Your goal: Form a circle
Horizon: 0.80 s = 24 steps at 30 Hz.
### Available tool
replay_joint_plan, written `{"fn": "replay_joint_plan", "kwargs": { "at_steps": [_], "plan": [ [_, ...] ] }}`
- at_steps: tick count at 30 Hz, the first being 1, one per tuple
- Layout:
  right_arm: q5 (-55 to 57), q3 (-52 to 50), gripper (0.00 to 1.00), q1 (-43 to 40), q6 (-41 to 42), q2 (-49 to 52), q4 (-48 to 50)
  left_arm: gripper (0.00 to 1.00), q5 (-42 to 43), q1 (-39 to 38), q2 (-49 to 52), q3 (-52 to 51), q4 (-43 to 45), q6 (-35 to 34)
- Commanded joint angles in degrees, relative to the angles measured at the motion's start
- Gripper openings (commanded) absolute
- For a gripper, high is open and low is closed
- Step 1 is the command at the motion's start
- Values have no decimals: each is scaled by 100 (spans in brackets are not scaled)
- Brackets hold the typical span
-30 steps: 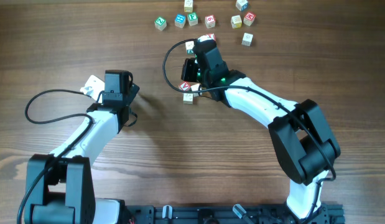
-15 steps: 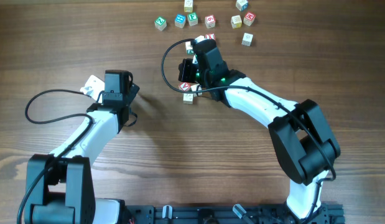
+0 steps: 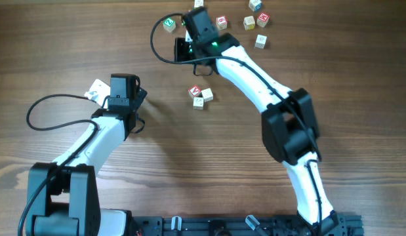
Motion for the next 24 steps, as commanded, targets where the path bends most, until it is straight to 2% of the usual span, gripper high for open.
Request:
{"fn": "replay_joint_plan", "kwargs": {
  "at_steps": [1,4,10,16,24],
  "plan": [
    [109,330,5,92,-173,103,-527,100,-114,26,35,-9,2,-66],
    [109,328,5,166,-201,208,-977,100,-114,26,35,-9,0,-66],
    [155,306,4,374,-186,221,-1034,100,-114,26,35,-9,2,-66],
    [883,291,4,544,-184,400,-1235,100,-114,26,35,-9,0,-66],
    [931,291,5,544,-192,581,-1410,100,-114,26,35,-9,0,-66]
  ]
}}
